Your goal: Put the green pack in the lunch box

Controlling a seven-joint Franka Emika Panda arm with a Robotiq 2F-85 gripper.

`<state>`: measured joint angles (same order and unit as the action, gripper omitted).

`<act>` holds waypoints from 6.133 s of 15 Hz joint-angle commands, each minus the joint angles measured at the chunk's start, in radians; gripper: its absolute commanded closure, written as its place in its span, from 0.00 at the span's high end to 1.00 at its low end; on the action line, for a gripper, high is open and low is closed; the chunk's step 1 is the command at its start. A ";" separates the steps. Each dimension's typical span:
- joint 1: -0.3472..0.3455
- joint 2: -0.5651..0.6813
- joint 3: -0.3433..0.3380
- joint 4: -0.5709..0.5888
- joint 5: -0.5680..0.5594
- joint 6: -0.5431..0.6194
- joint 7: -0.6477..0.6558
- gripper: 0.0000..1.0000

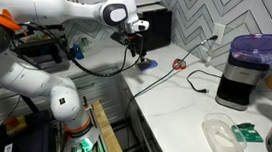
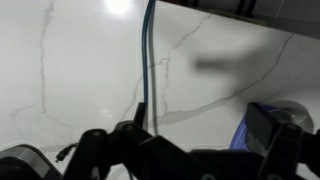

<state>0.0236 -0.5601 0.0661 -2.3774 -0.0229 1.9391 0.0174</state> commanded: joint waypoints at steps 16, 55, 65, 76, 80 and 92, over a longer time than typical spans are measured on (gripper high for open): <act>-0.290 0.401 -0.250 0.428 -0.237 0.040 0.130 1.00; -0.485 1.249 -0.311 1.089 0.144 0.260 0.046 0.79; -0.487 1.232 -0.318 1.077 0.150 0.242 0.051 0.00; -0.562 0.956 -0.333 0.911 0.354 0.157 0.140 0.00; -0.573 0.783 -0.386 0.771 0.383 0.167 0.222 0.00; -0.472 0.590 -0.472 0.533 0.226 0.315 0.659 0.00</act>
<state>-0.4658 0.0229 -0.3942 -1.8531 0.2061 2.2565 0.6377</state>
